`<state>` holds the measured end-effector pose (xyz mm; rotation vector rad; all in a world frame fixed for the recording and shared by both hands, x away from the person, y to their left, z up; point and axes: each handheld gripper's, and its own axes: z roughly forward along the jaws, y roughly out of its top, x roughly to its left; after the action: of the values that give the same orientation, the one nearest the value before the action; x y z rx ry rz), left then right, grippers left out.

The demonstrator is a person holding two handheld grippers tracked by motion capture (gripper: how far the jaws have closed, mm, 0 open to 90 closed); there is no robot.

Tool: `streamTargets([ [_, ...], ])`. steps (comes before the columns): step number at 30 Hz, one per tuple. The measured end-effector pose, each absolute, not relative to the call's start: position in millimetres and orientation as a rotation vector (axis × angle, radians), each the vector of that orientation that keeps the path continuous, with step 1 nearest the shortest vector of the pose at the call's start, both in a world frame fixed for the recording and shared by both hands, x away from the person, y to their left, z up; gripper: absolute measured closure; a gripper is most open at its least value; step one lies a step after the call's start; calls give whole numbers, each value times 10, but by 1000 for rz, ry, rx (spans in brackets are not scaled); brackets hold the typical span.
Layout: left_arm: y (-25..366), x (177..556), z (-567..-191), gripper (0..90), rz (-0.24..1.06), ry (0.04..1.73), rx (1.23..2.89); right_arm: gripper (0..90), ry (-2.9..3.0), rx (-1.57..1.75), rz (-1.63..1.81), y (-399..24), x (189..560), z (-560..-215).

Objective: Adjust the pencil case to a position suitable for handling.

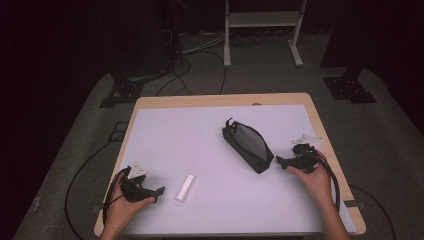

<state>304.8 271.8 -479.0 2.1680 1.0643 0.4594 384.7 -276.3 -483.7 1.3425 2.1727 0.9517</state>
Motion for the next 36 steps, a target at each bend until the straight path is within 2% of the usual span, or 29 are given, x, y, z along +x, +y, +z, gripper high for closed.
streamTargets([
  [27, 2716, 3046, -4792, 0, 462, 1066, 2167, 136, 2191, 1352, 932, -2758, 3855, -4809],
  [29, 2716, 3045, -4793, 0, 463, 1065, 2167, 152, 2195, 1354, 931, -2762, 3859, -4801],
  [31, 2716, 3046, -4792, 0, 463, 1066, 2167, 226, 2200, 1356, 919, -2771, 3856, -4774],
  [36, 2717, 3044, -4793, 0, 464, 1064, 2167, 269, 2186, 1380, 937, -2808, 3841, -4730],
])
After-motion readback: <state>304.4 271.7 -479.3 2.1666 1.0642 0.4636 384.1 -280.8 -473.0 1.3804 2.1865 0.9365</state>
